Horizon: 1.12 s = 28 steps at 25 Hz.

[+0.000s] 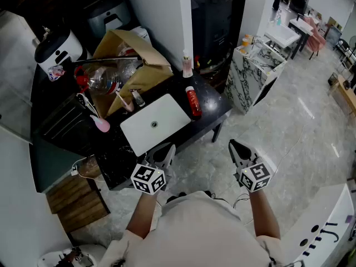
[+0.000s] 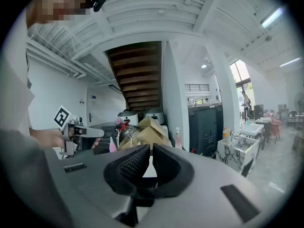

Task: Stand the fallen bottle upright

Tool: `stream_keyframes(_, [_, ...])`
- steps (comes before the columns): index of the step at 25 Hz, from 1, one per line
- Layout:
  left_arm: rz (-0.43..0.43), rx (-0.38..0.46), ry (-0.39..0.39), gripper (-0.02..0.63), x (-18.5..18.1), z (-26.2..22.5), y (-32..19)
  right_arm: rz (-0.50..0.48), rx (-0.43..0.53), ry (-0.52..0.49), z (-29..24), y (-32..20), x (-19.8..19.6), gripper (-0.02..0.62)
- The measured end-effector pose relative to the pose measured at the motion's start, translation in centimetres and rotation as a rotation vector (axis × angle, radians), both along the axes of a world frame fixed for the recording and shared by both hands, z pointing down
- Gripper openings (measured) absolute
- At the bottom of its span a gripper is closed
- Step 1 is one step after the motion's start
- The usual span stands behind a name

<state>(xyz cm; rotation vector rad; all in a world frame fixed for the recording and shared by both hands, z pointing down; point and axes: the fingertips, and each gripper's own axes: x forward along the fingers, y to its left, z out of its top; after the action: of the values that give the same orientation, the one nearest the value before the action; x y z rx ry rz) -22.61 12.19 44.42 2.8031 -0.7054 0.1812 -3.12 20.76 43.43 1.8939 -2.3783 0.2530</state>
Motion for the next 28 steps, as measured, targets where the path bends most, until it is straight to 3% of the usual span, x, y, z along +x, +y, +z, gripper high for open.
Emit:
stream_keyframes(20, [0.012, -0.008, 0.001, 0.008, 0.2, 0.5, 1.5, 0.005, 0.008, -0.031, 0.4, 0.9, -0.2, 0.040])
stream_keyframes(28, [0.008, -0.021, -0.036, 0.009, 0.4, 1.5, 2.1, -0.014, 0.020, -0.044, 0.6, 1.1, -0.3, 0.041])
